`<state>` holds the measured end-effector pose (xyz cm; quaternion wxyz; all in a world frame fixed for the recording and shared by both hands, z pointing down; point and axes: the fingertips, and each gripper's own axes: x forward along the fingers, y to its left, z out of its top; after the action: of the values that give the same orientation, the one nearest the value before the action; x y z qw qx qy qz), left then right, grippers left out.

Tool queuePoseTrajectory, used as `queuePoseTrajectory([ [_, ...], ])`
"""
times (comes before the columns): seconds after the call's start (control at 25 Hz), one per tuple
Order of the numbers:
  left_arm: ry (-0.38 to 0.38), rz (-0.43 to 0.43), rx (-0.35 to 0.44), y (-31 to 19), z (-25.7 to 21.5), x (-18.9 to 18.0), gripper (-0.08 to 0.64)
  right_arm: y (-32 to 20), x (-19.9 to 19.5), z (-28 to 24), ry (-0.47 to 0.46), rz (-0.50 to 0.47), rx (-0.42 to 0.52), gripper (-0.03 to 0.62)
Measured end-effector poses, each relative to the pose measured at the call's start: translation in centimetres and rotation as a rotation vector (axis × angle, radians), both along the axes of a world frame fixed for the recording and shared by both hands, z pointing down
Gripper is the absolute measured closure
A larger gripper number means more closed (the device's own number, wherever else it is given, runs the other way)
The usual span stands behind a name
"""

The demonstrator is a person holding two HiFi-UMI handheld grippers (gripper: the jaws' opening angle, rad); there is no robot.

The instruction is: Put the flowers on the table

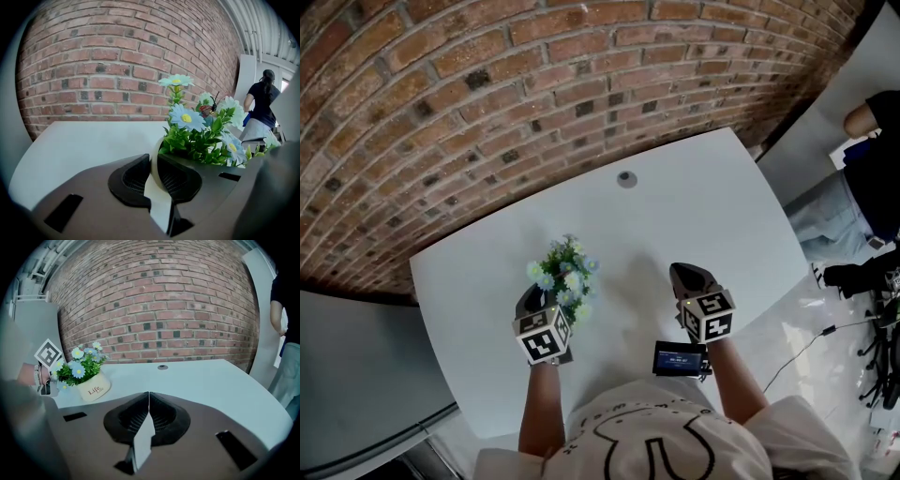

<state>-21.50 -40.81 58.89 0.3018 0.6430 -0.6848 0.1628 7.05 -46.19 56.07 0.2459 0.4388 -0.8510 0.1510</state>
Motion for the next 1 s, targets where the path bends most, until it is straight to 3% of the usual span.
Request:
queuePoseTrajectory([
  [0.4, 0.010, 0.031, -0.028, -0.5, 0.4, 0.3, 0.497, 0.2, 0.1, -0.2, 0.006, -0.005, 0.010, 0.575],
  [1.0, -0.017, 0.021, 0.001, 1.2, -1.8, -0.3, 0.462, 0.5, 1.2, -2.9, 0.004, 0.004, 0.069, 0.575],
])
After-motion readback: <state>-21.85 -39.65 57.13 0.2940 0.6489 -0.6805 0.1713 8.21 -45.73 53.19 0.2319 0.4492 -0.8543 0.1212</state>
